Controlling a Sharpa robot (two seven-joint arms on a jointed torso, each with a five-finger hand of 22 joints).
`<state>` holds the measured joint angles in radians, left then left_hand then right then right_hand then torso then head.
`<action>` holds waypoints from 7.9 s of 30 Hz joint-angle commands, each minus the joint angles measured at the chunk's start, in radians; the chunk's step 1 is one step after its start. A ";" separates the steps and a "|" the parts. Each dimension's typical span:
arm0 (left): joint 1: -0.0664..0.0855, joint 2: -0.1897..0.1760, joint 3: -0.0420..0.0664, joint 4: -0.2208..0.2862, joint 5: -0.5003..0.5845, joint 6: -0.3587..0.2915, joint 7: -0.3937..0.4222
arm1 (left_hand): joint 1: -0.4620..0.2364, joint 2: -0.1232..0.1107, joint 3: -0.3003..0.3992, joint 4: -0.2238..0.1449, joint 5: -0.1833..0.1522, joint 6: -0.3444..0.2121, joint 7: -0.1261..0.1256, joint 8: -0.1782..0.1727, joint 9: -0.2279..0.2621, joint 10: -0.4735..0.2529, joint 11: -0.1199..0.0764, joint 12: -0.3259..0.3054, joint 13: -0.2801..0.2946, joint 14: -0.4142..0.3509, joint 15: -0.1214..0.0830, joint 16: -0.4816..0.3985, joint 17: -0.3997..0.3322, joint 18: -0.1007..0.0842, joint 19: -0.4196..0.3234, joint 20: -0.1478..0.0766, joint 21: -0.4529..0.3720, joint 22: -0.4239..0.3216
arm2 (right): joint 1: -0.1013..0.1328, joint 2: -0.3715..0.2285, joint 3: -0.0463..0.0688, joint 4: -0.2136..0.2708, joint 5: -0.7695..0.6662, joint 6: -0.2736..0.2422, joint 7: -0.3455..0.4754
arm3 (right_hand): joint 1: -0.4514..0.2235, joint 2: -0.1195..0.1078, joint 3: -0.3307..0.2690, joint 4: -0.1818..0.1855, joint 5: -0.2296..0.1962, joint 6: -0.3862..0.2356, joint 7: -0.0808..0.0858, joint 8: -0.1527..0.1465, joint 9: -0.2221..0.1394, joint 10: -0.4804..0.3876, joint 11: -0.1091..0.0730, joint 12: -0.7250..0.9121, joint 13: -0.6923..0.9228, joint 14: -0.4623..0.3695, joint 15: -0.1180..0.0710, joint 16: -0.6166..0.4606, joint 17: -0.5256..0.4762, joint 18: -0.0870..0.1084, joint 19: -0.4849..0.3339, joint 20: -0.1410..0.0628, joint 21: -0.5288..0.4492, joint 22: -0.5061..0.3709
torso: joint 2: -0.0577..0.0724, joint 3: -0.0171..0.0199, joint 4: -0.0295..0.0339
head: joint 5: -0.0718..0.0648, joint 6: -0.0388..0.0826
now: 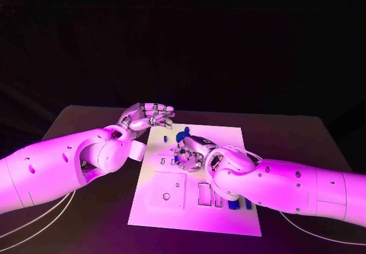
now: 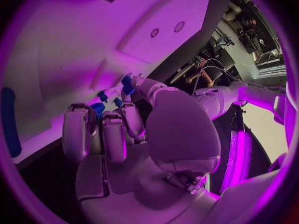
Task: Assemble the parts on the task board
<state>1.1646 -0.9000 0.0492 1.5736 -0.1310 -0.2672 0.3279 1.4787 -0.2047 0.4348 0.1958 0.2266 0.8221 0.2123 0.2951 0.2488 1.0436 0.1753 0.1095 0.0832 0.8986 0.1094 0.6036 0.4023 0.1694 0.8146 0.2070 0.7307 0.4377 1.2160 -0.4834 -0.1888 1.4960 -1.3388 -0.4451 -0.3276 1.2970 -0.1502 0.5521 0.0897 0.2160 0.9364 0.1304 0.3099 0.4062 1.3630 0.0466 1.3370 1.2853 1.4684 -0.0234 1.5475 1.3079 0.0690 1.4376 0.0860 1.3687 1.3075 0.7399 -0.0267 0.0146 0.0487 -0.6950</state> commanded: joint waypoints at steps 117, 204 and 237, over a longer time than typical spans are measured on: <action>0.109 0.204 -0.056 -0.147 -0.868 0.485 -0.924 | -0.397 0.073 -0.158 0.100 -0.001 0.017 -0.123 0.443 0.320 0.148 -0.154 1.113 0.895 0.615 -0.144 0.907 1.027 -0.046 0.367 -0.130 0.553 0.520 | 0.137 -0.426 0.017 0.129 0.542 -0.137 0.470 | 0.077 -0.034 -0.300 0.172 -0.033 -0.125 0.030 0.011 -0.008 -0.120 0.028 -0.110 -0.134 0.070 0.024 -0.043 0.133 0.017 -0.062 0.019 -0.178 -0.006 | -0.027 0.0095 -0.0055 | 0.038 -0.026; 0.102 0.200 -0.075 -0.123 -0.932 0.401 -0.918 | -0.188 0.098 0.133 0.077 -0.006 -0.017 -0.173 0.624 0.639 0.187 -0.200 1.145 0.940 0.635 -0.184 0.923 1.071 -0.059 0.405 -0.162 0.599 0.596 | 0.133 -0.404 0.017 0.092 0.501 -0.093 0.341 | 0.092 -0.033 -0.296 0.170 -0.028 -0.132 0.032 0.011 -0.011 -0.125 0.030 -0.115 -0.140 0.066 0.026 -0.051 0.119 0.022 -0.072 0.020 -0.199 -0.019 | -0.027 0.0104 -0.0053 | 0.030 -0.028; 0.099 0.212 -0.075 -0.113 -0.981 0.474 -0.926 | -0.178 0.090 0.142 0.069 -0.008 -0.018 -0.174 0.622 0.645 0.189 -0.200 1.147 0.942 0.638 -0.185 0.926 1.078 -0.060 0.409 -0.163 0.603 0.603 | 0.131 -0.401 0.017 0.089 0.501 -0.091 0.341 | 0.092 -0.033 -0.296 0.173 -0.026 -0.132 0.032 0.012 -0.012 -0.126 0.031 -0.117 -0.141 0.067 0.026 -0.050 0.122 0.022 -0.072 0.020 -0.199 -0.018 | -0.026 0.0103 -0.0060 | 0.029 -0.029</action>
<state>1.2640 -0.6901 -0.0266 1.4596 -1.1039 0.1826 -0.6004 1.2869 -0.1177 0.5065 0.3310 0.2160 0.7959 0.0537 0.8706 0.6958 1.2252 -0.0271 1.2509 1.0244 1.4649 -0.0676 1.5244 1.3074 0.1230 1.2167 0.0447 1.3311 1.0393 1.3473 -0.8846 -0.1726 1.5845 -0.8278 -0.5492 0.0097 1.3795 -0.1845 0.2543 0.2581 0.1860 0.8090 0.1591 0.3172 0.3962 1.2425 0.0759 1.2250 1.1449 1.4682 -0.0019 1.5011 1.3074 0.0846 1.3716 0.1021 1.1714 1.2891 0.7139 -0.0164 0.0086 0.0774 -0.7233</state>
